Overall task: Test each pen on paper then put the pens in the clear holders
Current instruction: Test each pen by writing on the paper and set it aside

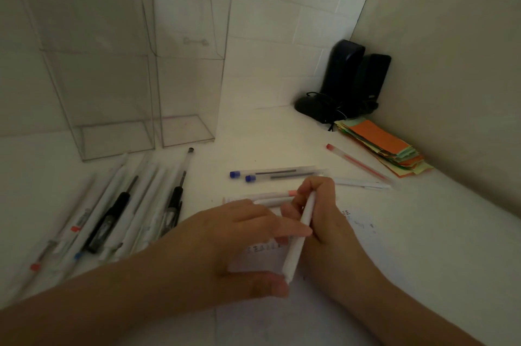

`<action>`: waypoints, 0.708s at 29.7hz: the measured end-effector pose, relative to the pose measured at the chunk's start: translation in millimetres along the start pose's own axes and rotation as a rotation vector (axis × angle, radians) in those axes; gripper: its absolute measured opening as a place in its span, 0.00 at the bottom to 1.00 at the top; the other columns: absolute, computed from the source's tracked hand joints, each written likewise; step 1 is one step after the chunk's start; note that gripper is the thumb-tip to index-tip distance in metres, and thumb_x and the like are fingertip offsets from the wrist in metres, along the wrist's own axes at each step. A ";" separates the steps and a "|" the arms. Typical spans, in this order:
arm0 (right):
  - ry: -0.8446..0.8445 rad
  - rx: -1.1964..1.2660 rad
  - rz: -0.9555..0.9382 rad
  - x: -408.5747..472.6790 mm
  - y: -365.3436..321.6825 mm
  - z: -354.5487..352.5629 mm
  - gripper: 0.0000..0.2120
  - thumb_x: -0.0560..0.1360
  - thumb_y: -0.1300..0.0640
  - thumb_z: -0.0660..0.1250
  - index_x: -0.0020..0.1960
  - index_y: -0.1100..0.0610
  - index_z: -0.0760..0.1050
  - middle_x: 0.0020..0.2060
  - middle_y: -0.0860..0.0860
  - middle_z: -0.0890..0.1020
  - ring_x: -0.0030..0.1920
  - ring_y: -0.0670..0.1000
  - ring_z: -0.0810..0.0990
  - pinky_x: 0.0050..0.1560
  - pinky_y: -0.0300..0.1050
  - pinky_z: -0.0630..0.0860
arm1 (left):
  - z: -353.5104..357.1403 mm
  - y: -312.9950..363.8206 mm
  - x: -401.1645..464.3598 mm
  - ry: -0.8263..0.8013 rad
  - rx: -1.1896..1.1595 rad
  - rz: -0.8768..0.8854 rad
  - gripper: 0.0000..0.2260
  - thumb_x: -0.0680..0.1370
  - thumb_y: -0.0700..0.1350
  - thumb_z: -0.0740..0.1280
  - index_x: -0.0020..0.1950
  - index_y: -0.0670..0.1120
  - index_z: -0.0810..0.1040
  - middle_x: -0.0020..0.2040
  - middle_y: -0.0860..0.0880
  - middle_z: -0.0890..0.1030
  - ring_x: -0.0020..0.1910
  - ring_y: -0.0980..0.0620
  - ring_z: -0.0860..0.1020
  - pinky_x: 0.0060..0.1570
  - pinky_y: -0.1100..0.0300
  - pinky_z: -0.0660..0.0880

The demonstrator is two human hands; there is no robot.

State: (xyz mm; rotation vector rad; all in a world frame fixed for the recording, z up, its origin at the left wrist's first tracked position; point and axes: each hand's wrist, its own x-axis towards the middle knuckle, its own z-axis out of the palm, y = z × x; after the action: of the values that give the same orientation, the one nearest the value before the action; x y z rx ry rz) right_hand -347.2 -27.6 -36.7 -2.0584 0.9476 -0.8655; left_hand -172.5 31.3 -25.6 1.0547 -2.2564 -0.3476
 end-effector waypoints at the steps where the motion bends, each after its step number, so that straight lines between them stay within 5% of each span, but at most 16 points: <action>1: 0.004 -0.042 0.024 -0.3 -0.6 -0.2 0.08 0.73 0.55 0.61 0.48 0.48 0.62 0.35 0.40 0.72 0.37 0.43 0.74 0.40 0.43 0.74 | 1.4 -1.3 -0.9 -0.006 -0.014 0.011 0.19 0.73 0.60 0.64 0.63 0.61 0.69 0.61 0.64 0.72 0.60 0.67 0.70 0.57 0.69 0.68; 3: 0.000 -0.159 0.025 -0.3 -2.9 -0.4 0.12 0.75 0.63 0.61 0.54 0.51 0.62 0.41 0.42 0.72 0.41 0.44 0.74 0.44 0.43 0.74 | 4.9 -3.8 -1.9 -0.013 -0.008 0.034 0.19 0.73 0.58 0.66 0.62 0.59 0.71 0.64 0.60 0.73 0.64 0.63 0.69 0.59 0.63 0.69; 9: -0.013 -0.145 0.072 -0.2 -12.5 -1.4 0.08 0.77 0.58 0.60 0.55 0.53 0.65 0.45 0.52 0.78 0.47 0.55 0.79 0.50 0.53 0.77 | 5.0 -4.5 0.4 0.012 -0.021 0.077 0.14 0.75 0.54 0.66 0.59 0.53 0.75 0.60 0.55 0.76 0.60 0.59 0.73 0.57 0.58 0.72; 13: -0.086 -0.213 -0.037 -2.3 -10.9 -1.0 0.18 0.74 0.65 0.61 0.61 0.53 0.66 0.50 0.50 0.76 0.51 0.51 0.77 0.53 0.48 0.75 | 1.4 1.7 2.2 -0.037 0.118 0.129 0.15 0.72 0.59 0.66 0.56 0.56 0.76 0.55 0.57 0.70 0.54 0.64 0.69 0.57 0.73 0.64; 15: -0.095 -0.200 -0.105 -2.3 -6.7 0.3 0.22 0.74 0.61 0.61 0.65 0.45 0.64 0.53 0.47 0.76 0.51 0.46 0.76 0.52 0.42 0.74 | -1.9 6.8 2.2 -0.042 0.126 0.123 0.11 0.73 0.59 0.64 0.52 0.57 0.76 0.54 0.57 0.69 0.52 0.66 0.68 0.54 0.76 0.62; 18: 0.036 -0.258 -0.132 0.3 4.1 -1.3 0.24 0.73 0.54 0.60 0.63 0.32 0.60 0.43 0.39 0.73 0.46 0.41 0.73 0.45 0.30 0.68 | -4.3 1.5 -1.0 -0.086 0.147 0.104 0.10 0.75 0.61 0.62 0.50 0.57 0.73 0.53 0.60 0.73 0.50 0.65 0.73 0.49 0.67 0.72; 21: 0.262 -0.393 -0.113 4.1 15.1 -13.9 0.20 0.70 0.57 0.61 0.53 0.35 0.63 0.44 0.35 0.70 0.48 0.38 0.68 0.51 0.28 0.63 | -7.6 -8.8 -5.2 -0.050 0.249 -0.029 0.11 0.73 0.65 0.59 0.48 0.60 0.70 0.49 0.63 0.72 0.45 0.66 0.72 0.43 0.67 0.72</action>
State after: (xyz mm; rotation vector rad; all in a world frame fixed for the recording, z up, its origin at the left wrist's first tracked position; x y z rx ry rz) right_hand -361.3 -42.6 -40.3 -2.3873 1.2315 -1.0988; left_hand -159.9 29.8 -26.1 1.2165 -2.3760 -0.1065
